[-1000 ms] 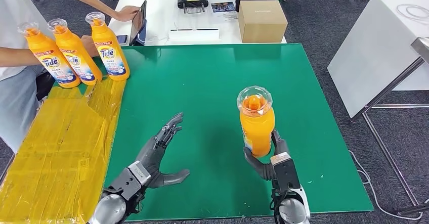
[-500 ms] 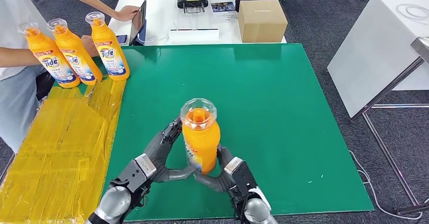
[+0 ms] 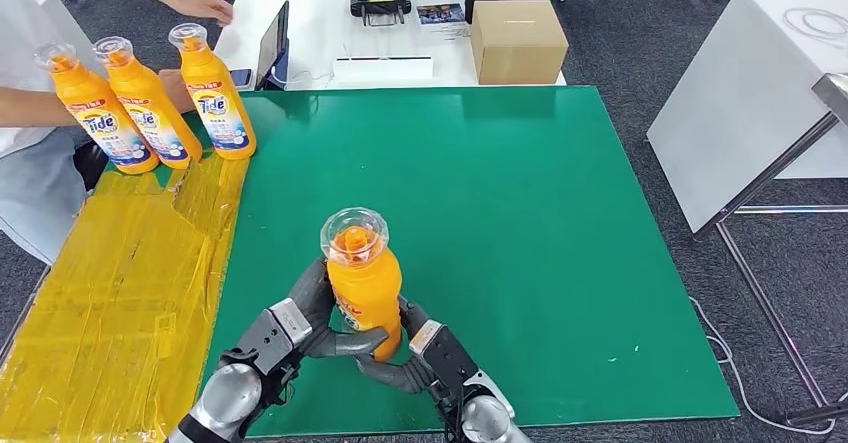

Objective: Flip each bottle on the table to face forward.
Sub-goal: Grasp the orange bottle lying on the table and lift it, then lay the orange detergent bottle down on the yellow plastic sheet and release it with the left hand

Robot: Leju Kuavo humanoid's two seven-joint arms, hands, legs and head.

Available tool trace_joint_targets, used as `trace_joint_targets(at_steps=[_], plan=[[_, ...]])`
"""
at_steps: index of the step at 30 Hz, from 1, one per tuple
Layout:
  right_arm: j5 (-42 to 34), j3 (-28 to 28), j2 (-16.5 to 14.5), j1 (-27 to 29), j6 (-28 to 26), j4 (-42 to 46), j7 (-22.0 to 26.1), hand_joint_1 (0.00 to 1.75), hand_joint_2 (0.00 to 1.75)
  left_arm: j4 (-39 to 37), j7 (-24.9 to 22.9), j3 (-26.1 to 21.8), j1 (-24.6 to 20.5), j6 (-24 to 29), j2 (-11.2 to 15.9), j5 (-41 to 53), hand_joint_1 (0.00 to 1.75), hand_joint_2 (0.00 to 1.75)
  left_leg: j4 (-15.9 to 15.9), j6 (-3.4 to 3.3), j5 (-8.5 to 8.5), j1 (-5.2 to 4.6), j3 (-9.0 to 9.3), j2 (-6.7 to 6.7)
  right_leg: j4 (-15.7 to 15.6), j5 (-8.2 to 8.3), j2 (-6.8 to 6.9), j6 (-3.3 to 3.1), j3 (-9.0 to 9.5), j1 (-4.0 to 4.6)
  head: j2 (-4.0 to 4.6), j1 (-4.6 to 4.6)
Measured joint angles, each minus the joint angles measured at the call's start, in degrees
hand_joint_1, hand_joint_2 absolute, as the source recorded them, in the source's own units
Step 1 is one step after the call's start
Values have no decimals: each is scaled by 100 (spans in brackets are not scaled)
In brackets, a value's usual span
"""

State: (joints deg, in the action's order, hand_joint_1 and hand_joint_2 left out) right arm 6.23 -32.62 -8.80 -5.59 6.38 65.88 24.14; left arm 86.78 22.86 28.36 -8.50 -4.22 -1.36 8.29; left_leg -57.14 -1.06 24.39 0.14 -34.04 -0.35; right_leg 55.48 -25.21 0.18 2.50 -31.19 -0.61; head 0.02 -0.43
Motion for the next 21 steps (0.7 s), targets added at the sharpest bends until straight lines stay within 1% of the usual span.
trace_joint_targets(at_steps=[5, 6, 7, 9, 10, 11, 13, 14, 15, 21], plan=[[0, -71, -1, -51, -13, -109, 8, 175, 175, -25, 0, 1, -6, 3, 0, -17, 0, 175, 0, 0, 0, 0, -1, 0, 0, 0, 0, 0, -1, -1, 0, 0], [0, -80, -1, -58, -16, -123, 9, 175, 175, -28, 1, 1, -6, 4, 0, -28, 10, 175, 0, 0, 0, -1, -1, 0, 0, 0, 0, 0, -1, -1, 0, 0], [0, -87, -1, -65, -19, -136, 10, 175, 175, -32, 3, 1, -6, 5, 0, -42, 28, 175, 0, 0, 0, -1, -1, 0, 0, 0, 0, 0, -1, -1, 0, 1], [1, -96, -1, -77, -31, -161, 10, 175, 175, -38, 14, 1, -5, 7, 0, -90, 49, 175, 0, 0, 0, -1, -1, 0, 0, 0, 0, 0, -1, -1, 0, 0], [2, -99, -1, -82, -42, -171, 11, 175, 175, -39, 20, 1, -5, 7, 0, -121, 76, 175, 0, 0, 0, -1, -1, 0, 0, 0, 0, 0, -1, -1, 0, 0], [4, -104, -2, -85, -55, -181, 11, 175, 175, -39, 26, 1, -4, 7, 0, -156, 99, 175, 0, 0, 0, -1, -1, 0, 0, 0, 0, 0, -1, -1, 0, -1], [8, -112, -3, -88, -88, -200, 15, 175, 175, -42, 30, 0, -1, 8, 0, -221, 165, 175, 0, 0, 0, -1, -1, 0, 0, 0, 0, 0, -1, -1, 0, -1], [8, -117, -4, -88, -103, -210, 19, 175, 175, -44, 31, -1, 1, 8, 0, -250, 172, 175, 0, 0, 0, -1, -1, 0, 0, 0, 0, 0, -1, -1, 0, -1], [9, -122, -4, -90, -117, -220, 22, 175, 175, -48, 32, -1, 2, 9, 0, -276, 175, 175, 0, 0, 0, -1, -1, 0, 0, 0, 0, 0, -1, -1, 0, -1], [31, -137, -6, -112, -186, -275, 36, 175, 175, -66, 60, -4, 22, 13, 0, -413, 175, 175, 0, 0, 0, 0, -1, 0, 0, 0, 0, 0, -1, -1, 0, -1]])
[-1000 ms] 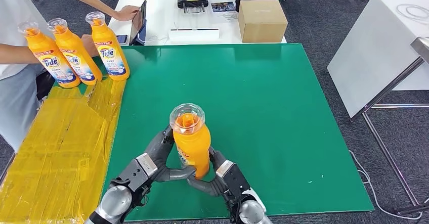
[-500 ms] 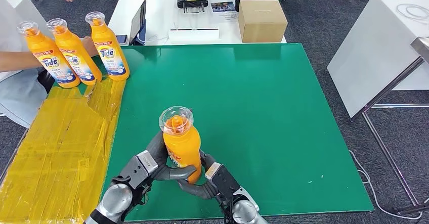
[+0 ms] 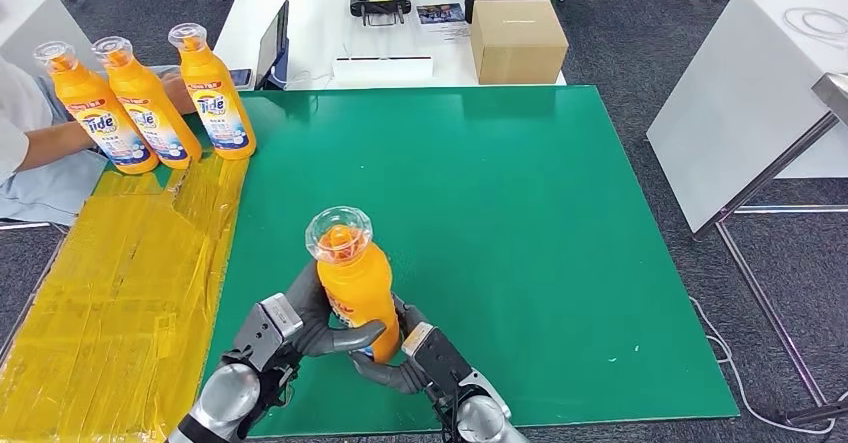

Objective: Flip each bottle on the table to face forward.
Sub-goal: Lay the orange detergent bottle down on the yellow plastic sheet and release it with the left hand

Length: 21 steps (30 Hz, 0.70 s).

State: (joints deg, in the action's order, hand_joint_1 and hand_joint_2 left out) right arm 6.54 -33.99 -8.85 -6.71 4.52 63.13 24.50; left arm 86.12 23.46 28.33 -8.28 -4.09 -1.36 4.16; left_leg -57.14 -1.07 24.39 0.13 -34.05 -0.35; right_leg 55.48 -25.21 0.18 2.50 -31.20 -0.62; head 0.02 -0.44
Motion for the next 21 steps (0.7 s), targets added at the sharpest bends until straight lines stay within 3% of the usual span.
trace_joint_targets(at_steps=[10, 11, 14, 15, 21], plan=[[27, -4, -13, -4, -50, -56, 30, 171, 175, 0, 30, -5, 26, 44, 0, -109, 175, 175, 0, 0, 0, 0, 0, 0, 0, 0, 0, 0, 0, 0, 0, 0], [27, -4, -13, -4, -62, -60, 32, 147, 175, 0, 32, -7, 32, 48, 0, -132, 175, 175, 0, 0, 0, 0, 0, 0, 0, 0, 0, 0, 0, 0, 0, 0], [104, -4, -12, -2, -197, -64, 76, 19, 175, 1, 70, -15, 55, 93, 0, -174, 175, 175, 0, 0, 0, 0, 1, -1, 0, 0, 0, 0, 0, 0, 0, 1], [174, -4, -11, 7, -297, -55, 101, 0, 175, 5, 112, -25, 63, 161, 0, -147, 175, 175, 0, 0, 0, 0, 0, -1, 0, 0, 0, 0, 0, 0, 0, 0], [404, 97, 64, 194, -684, 248, 136, 0, 175, 276, 380, -264, 95, 884, 35, 336, 175, 175, 0, 0, 0, 0, -1, -1, 0, 0, 0, 0, 0, 0, 0, 0]])
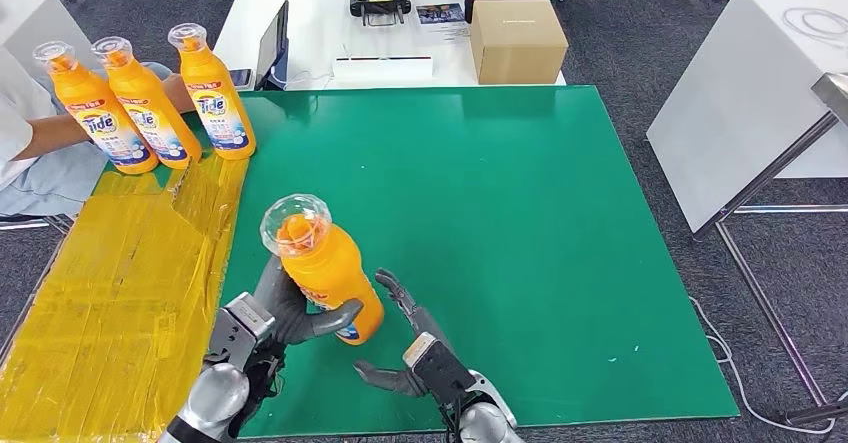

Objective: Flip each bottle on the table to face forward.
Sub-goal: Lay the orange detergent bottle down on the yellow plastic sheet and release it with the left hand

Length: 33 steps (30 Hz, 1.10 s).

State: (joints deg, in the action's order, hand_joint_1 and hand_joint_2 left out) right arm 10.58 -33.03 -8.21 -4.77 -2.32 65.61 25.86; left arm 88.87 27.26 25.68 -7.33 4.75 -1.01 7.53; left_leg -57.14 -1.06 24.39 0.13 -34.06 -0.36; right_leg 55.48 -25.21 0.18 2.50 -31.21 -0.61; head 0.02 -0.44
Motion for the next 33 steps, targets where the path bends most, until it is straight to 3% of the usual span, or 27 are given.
trace_joint_targets(at_steps=[2, 4, 7, 10, 14, 20, 25, 33], plan=[[13, 67, 27, 68, -63, 138, 11, 0, 87, 105, 43, -93, 8, 537, 35, 569, 175, 175, 0, 0, 0, 0, 0, 0, 0, 0, 0, 0, 0, 0, 0, 1], [-12, 186, 62, 177, -138, 365, 49, 0, 0, 205, -88, -219, -5, 1448, 136, 1743, 175, 175, 0, 0, 0, 0, 0, 0, 0, 0, 0, 0, 0, 0, 0, 1], [-170, 474, 147, 384, -211, 918, 93, 0, 0, 252, -659, -540, -105, 2569, 463, 3977, 175, 175, 0, 1, -1, 2, 1, 0, 1, 0, 0, 0, -1, 1, 0, 1], [-387, 799, 218, 571, -255, 1543, 73, 0, 0, 150, -1184, -913, -222, 2700, 869, 5226, 175, 175, 1, 5, -4, 5, 2, -5, 2, 0, -1, -1, -3, 4, 0, 1], [-710, 1123, 277, 750, -120, 2198, -28, 0, 175, -266, -1817, -1324, -392, 2659, 1284, 6409, 175, 175, 1, 7, -5, 6, 2, -5, 3, 0, -2, -2, -4, 4, 0, 2], [-1127, 1450, 335, 810, 76, 2609, -178, 0, 175, -1252, -2504, -1471, -690, 2611, 1835, 7975, 175, 175, 1, 7, -5, 5, 2, -12, 3, 0, -8, -2, -5, 3, 0, 2], [-1077, 1504, 379, 796, 119, 2695, -279, 0, 175, -2148, -2766, -1297, -985, 2461, 2221, 8199, 175, 175, 1, 8, -6, 6, 2, -10, 3, 0, -8, -2, -5, 4, 0, 2], [-910, 1504, 412, 738, -61, 2717, -317, 0, 175, -3054, -2676, -1062, -1177, 2399, 2365, 8211, 175, 175, 1, 8, -6, 6, 0, -10, 4, 0, -8, -2, -5, 3, 0, 3]])
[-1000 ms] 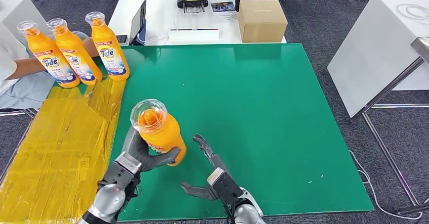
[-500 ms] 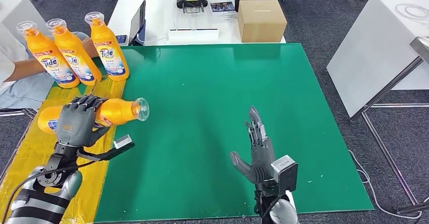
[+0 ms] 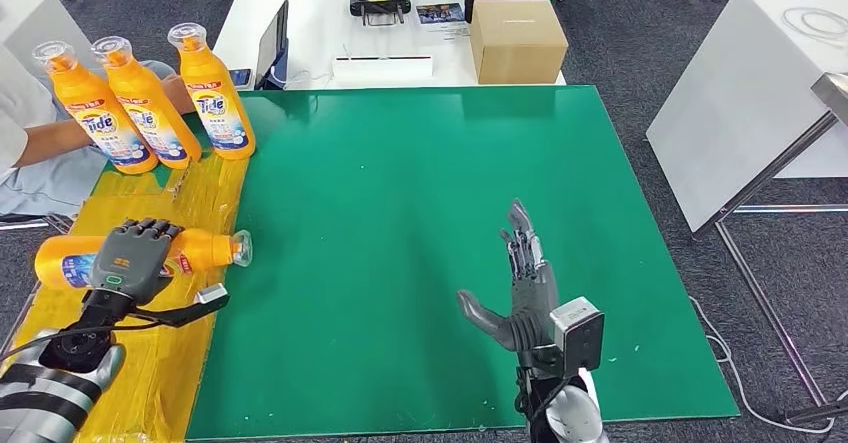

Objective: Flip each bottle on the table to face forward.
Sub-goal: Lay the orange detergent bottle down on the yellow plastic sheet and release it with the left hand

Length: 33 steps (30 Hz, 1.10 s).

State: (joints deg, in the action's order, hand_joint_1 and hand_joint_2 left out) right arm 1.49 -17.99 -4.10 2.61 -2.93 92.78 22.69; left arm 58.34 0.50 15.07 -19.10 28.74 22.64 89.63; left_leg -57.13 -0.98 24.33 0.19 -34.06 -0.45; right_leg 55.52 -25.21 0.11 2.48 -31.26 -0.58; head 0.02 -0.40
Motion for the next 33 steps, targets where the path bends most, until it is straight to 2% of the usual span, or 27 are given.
trace_joint_targets(at_steps=[17, 21, 25, 33], plan=[[39, 0, 28, -42, -28, 0, -2, 0, 175, -448, 44, 187, -41, 1, 0, -48, 175, 175, 0, 0, 0, 1, -1, 1, 0, 0, 0, 0, -1, 2, 0, -1], [39, 0, 31, -62, -29, 0, -2, 0, 175, -525, 342, 196, -35, 19, -63, -401, 175, 175, 0, 0, 0, 0, -1, 3, -1, 0, 1, 0, -1, 0, 0, -1], [39, 0, 32, -74, -30, 0, -2, 0, 175, -566, 700, 232, 36, 109, -311, -962, 2, 175, 0, 0, 0, -2, -1, 6, -1, 0, 2, 0, 2, -1, 0, -1], [44, -39, 33, -78, -59, -2, -2, 0, 175, -555, 928, 304, 153, 454, -733, -1561, 0, 175, -1, 0, 0, -4, -1, 6, -1, 1, 2, 1, 3, -2, 0, -2]])
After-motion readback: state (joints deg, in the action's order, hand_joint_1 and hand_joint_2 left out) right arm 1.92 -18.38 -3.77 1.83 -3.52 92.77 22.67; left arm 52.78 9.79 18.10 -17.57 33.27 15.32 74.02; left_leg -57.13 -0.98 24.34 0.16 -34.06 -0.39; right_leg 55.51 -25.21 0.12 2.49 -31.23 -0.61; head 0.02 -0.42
